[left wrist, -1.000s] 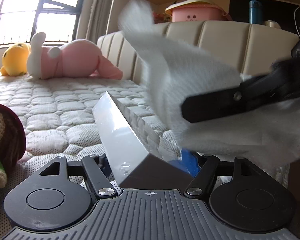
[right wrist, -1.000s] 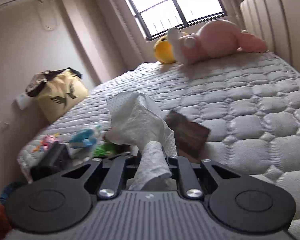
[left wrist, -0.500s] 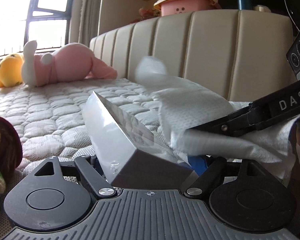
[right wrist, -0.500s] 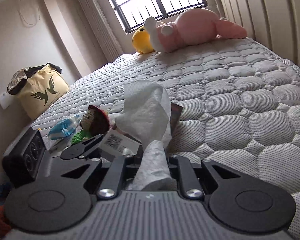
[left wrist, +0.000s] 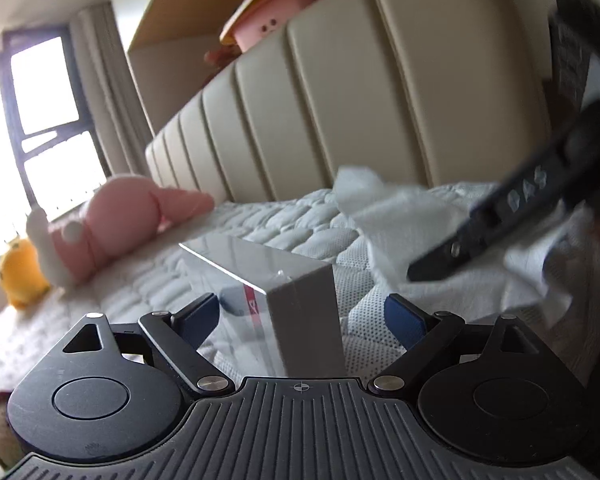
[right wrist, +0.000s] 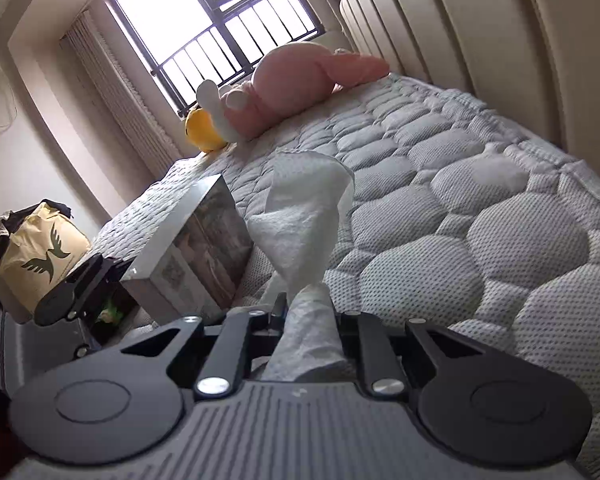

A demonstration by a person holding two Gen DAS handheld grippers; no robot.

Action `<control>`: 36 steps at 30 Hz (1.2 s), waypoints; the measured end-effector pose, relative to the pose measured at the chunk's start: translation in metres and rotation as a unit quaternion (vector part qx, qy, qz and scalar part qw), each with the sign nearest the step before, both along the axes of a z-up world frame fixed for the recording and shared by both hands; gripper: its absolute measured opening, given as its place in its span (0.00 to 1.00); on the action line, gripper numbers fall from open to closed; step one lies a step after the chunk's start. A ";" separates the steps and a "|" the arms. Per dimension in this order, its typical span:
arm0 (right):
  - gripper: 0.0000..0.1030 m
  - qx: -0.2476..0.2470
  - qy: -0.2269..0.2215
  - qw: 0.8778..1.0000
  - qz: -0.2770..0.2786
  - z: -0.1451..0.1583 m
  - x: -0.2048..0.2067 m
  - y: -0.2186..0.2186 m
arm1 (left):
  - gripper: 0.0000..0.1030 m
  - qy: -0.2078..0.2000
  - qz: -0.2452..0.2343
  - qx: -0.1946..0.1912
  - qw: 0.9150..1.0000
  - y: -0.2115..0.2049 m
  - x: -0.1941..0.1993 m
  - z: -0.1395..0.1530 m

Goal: Organize objects

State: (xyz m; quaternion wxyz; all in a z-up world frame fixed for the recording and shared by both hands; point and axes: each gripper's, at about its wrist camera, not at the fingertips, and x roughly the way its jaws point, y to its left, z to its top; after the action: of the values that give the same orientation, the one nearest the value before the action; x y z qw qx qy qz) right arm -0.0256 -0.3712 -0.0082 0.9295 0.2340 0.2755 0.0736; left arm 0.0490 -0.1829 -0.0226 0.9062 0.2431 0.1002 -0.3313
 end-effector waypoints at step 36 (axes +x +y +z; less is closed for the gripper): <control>0.19 -0.044 -0.021 0.997 0.065 0.029 0.050 0.019 | 0.92 0.180 0.024 -0.092 0.979 0.027 0.046 -0.015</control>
State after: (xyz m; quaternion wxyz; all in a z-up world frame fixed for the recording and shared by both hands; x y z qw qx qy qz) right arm 0.0243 -0.3523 0.0204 0.9378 0.1730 0.2733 0.1263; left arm 0.0954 -0.1557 -0.0374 0.8994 0.0926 0.2366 -0.3556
